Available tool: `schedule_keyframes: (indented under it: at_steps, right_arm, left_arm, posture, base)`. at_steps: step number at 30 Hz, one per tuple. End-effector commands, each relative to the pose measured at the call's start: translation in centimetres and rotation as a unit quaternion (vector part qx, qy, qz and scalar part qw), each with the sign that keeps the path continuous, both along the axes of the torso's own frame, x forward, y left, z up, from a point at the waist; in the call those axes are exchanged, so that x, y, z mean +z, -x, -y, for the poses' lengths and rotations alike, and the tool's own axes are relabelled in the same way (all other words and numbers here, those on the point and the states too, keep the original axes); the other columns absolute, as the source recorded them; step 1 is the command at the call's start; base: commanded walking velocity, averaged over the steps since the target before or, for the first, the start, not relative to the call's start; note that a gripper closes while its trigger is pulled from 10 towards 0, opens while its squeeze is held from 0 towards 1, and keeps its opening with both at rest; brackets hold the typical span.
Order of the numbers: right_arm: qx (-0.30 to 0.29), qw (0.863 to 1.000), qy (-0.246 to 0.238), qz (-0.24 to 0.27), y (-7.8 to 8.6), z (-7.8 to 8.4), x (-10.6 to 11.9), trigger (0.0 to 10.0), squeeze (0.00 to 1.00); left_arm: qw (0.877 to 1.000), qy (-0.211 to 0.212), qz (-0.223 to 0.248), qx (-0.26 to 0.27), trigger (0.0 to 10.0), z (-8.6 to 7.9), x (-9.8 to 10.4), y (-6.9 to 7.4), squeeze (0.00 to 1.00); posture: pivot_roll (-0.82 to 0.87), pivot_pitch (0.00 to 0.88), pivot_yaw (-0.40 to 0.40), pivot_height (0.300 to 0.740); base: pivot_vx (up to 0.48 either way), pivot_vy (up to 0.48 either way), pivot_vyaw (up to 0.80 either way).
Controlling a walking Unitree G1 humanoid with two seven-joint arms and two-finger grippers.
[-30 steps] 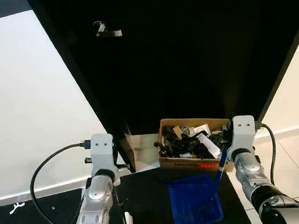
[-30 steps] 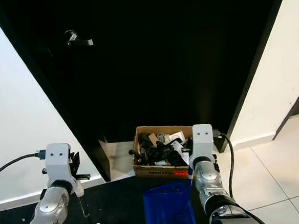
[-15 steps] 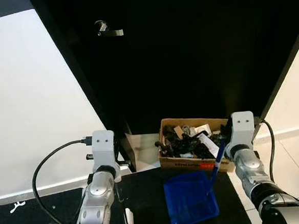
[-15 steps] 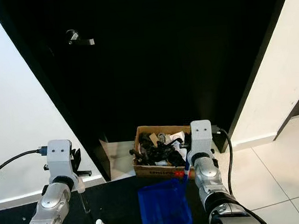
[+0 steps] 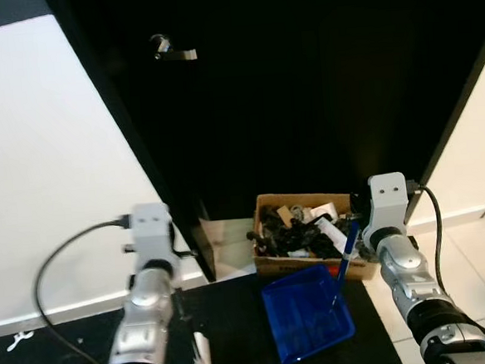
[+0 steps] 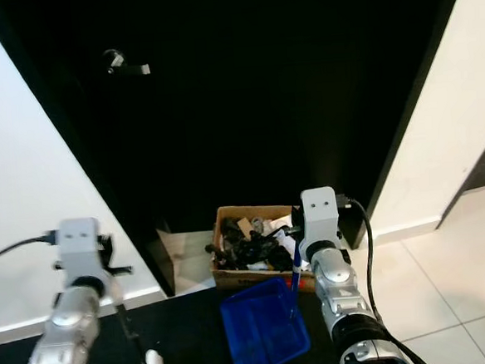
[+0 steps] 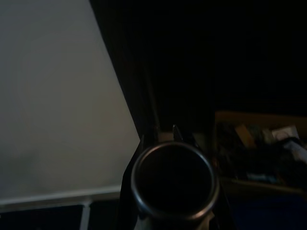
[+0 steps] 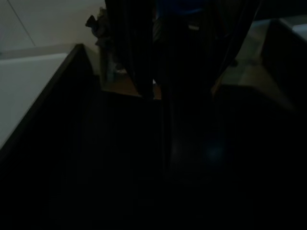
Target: Sweep floor
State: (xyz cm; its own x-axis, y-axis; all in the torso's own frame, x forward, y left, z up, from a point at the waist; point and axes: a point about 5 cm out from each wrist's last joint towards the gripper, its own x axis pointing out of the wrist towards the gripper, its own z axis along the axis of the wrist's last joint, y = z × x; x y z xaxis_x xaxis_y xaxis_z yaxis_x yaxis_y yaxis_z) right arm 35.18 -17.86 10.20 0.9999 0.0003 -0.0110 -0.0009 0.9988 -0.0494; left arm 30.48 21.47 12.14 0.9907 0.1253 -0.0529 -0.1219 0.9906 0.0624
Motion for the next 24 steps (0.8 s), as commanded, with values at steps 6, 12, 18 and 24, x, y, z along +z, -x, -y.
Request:
schedule_keyframes:
  at_steps: [6, 12, 18, 24]
  right_arm:
    - [-0.031, 0.998, -0.046, -0.017, -0.4, -0.8, 0.9, 10.0, 0.00]
    - [-0.006, 0.999, -0.035, -0.013, -0.6, -1.8, 1.9, 10.0, 0.00]
    - [-0.001, 0.999, -0.040, -0.015, -0.9, -2.0, 2.2, 10.0, 0.00]
    - [0.002, 0.999, -0.047, -0.023, -0.6, -2.5, 2.2, 10.0, 0.00]
  left_arm:
    - [0.999, 0.007, 0.034, -0.017, 10.0, 0.2, 2.2, 0.1, 0.00]
    - [1.000, 0.010, 0.025, -0.012, 10.0, 2.0, 0.9, -0.1, 0.00]
    - [0.999, -0.007, 0.028, -0.016, 10.0, 2.4, 1.5, -0.8, 0.00]
    - [0.999, -0.009, 0.031, -0.014, 10.0, 2.4, 1.7, -0.7, 0.00]
  posture:
    - [0.00, 0.068, 0.046, 0.740]
    - [-0.01, 0.066, 0.043, 0.740]
    - [0.00, 0.063, 0.046, 0.740]
    - [0.01, 0.064, 0.051, 0.740]
  base:
    - [0.000, 0.000, 0.00]
    - [0.000, 0.000, 0.00]
    - [0.000, 0.000, 0.00]
    - [0.000, 0.000, 0.00]
